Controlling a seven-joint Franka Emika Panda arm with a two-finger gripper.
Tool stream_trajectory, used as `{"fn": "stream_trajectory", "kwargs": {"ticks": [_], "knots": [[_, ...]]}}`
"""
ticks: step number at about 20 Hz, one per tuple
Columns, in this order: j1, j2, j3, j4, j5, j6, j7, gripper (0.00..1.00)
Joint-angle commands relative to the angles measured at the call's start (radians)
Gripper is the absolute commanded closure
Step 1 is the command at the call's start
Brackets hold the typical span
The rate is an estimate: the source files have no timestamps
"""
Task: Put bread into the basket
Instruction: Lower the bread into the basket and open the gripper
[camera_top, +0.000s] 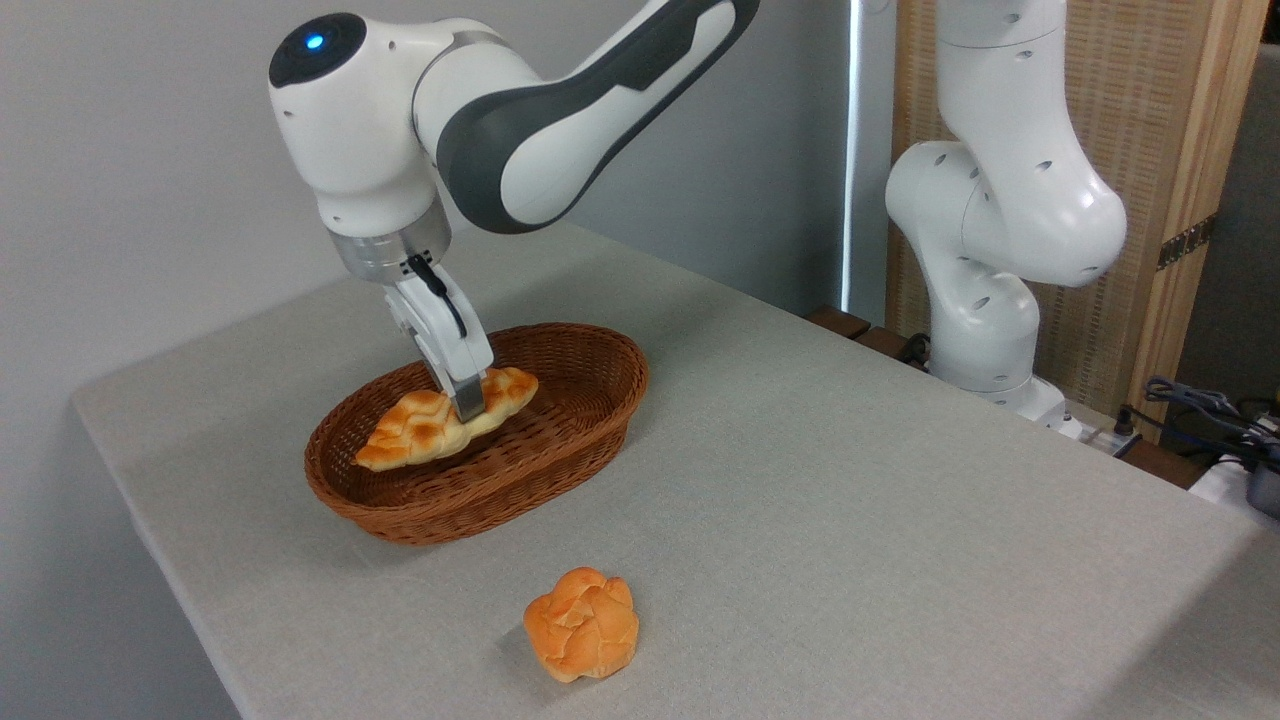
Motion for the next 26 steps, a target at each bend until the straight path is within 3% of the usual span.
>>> {"fn": "stream_trajectory", "kwargs": {"ticks": [1, 5, 16, 21, 23, 26], "knots": [[0.000, 0.002, 0.000, 0.015, 0.021, 0.002, -0.012, 0.17], [0.000, 0.002, 0.000, 0.015, 0.034, 0.002, -0.016, 0.03], [0.001, -0.002, 0.004, 0.020, 0.032, 0.002, -0.017, 0.00], [0.013, -0.067, 0.017, 0.072, 0.038, -0.055, -0.014, 0.00], [0.020, -0.090, 0.056, 0.116, 0.095, -0.092, -0.014, 0.00], [0.017, -0.090, 0.127, 0.254, 0.225, -0.250, -0.002, 0.00]]}}
